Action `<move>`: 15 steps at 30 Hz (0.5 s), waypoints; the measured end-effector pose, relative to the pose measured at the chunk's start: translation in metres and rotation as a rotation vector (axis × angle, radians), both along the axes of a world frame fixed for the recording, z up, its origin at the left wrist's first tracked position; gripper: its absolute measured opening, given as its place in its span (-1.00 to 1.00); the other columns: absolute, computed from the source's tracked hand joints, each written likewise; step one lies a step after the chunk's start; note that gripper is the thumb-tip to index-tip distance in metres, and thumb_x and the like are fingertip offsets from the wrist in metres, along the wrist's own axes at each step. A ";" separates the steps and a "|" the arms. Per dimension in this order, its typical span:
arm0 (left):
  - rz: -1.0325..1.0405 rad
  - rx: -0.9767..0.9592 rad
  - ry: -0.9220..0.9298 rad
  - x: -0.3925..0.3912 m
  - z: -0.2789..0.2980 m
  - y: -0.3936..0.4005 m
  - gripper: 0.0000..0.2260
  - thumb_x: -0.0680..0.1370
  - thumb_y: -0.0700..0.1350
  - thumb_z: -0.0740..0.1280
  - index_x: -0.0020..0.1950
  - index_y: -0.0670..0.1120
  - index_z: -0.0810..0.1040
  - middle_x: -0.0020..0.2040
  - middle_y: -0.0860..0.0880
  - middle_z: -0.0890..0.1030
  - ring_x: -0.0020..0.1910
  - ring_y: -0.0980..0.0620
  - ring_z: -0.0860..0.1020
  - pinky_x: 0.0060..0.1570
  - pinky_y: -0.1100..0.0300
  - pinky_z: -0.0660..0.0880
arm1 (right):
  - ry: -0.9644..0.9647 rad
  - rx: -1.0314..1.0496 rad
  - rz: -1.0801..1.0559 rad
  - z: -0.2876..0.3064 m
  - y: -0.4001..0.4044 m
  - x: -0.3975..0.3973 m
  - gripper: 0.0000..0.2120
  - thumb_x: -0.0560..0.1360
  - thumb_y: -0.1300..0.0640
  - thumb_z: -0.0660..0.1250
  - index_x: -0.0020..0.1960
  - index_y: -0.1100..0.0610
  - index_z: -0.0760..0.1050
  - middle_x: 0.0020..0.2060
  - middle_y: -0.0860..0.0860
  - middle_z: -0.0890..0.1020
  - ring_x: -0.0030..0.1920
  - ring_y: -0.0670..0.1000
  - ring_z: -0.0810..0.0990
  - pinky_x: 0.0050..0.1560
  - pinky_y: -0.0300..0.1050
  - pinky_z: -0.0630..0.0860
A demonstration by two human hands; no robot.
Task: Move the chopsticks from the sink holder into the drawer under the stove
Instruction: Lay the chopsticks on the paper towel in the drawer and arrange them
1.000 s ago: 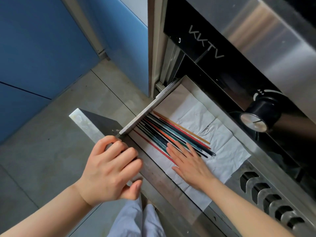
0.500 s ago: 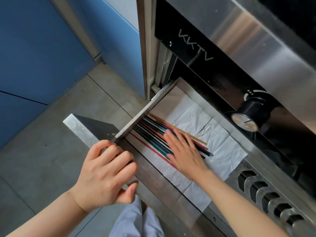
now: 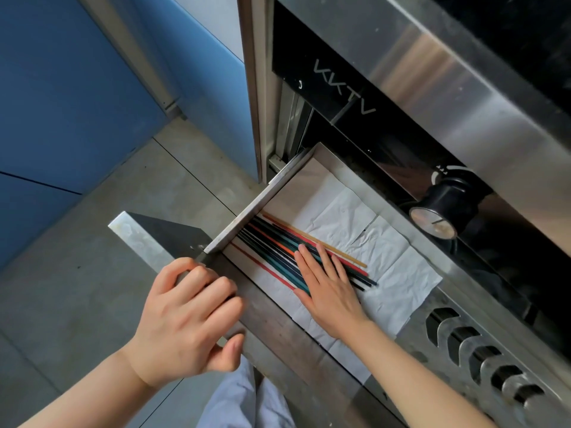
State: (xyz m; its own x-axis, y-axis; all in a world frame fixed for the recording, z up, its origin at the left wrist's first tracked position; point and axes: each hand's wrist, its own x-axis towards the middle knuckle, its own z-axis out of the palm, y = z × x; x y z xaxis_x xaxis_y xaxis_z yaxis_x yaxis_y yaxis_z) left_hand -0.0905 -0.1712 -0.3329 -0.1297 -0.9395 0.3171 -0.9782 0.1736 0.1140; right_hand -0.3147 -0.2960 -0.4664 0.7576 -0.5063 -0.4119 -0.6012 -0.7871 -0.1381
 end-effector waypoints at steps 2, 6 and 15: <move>-0.003 0.003 -0.001 0.000 0.000 0.000 -0.59 0.50 0.05 0.07 -0.36 -0.12 0.56 -0.32 -0.09 0.57 -0.39 -0.15 0.44 -0.15 0.01 0.40 | -0.012 -0.022 -0.058 0.001 -0.007 -0.002 -0.36 0.60 -0.17 -0.08 0.56 0.09 -0.15 0.56 0.02 -0.01 0.55 0.12 -0.08 0.50 0.14 0.07; 0.000 -0.010 0.003 0.000 0.000 0.000 -0.58 0.51 0.05 0.06 -0.37 -0.13 0.56 -0.31 -0.09 0.57 -0.38 -0.15 0.43 -0.15 0.00 0.38 | 0.059 -0.002 -0.177 0.000 -0.013 -0.017 -0.30 0.58 -0.19 -0.05 0.55 0.09 -0.25 0.56 0.03 -0.13 0.54 0.15 -0.13 0.50 0.20 0.05; -0.006 -0.016 0.005 0.000 0.001 -0.001 -0.57 0.51 0.04 0.05 -0.37 -0.13 0.56 -0.31 -0.09 0.58 -0.39 -0.14 0.43 -0.16 0.01 0.38 | 0.063 0.003 -0.255 -0.003 0.018 0.003 -0.26 0.54 -0.25 -0.01 0.56 0.14 -0.06 0.55 0.14 0.00 0.52 0.29 -0.06 0.46 0.28 0.05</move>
